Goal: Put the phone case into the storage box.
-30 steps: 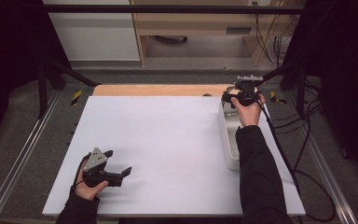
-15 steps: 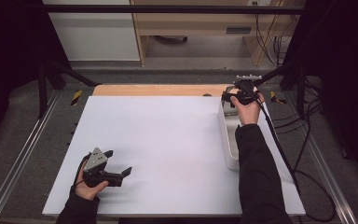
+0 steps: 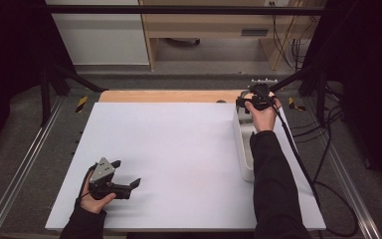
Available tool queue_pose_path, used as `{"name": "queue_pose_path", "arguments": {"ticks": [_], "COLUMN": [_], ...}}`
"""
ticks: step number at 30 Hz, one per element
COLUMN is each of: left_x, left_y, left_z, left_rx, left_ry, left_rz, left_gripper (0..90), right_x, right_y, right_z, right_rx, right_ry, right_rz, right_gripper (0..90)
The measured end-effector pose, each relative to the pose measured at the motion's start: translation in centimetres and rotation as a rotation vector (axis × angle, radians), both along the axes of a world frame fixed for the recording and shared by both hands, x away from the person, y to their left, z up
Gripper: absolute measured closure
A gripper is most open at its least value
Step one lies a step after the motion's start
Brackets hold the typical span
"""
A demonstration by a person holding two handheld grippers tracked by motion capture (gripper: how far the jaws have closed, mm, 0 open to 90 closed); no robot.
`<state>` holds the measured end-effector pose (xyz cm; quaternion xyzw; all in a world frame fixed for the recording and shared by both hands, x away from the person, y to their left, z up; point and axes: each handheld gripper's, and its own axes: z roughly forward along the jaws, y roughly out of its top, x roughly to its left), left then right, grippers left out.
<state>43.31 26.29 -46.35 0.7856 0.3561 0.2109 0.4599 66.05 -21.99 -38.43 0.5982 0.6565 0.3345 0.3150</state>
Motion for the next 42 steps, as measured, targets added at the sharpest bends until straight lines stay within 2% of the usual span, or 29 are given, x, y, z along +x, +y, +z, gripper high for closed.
{"name": "queue_pose_path", "arguments": {"ticks": [27,37,42], "left_x": [0.01,0.01,0.0], "left_y": [-0.02,-0.04,-0.04], "left_z": [-0.04,-0.05,-0.05], "left_rx": [0.004,0.004,0.005], "left_ry": [0.001,0.001,0.001], "left_rz": [-0.001,-0.004,-0.005], "left_gripper": [0.9,0.9,1.0], "right_x": [0.5,0.49,0.36], "right_y": [0.21,0.13,-0.02], "right_z": [-0.09,0.02,0.27], "right_rx": [0.001,0.004,-0.009], "right_ry": [-0.005,-0.012,-0.038], "right_rz": [-0.009,0.019,0.025], "right_gripper": [10.9,4.0,2.4]}}
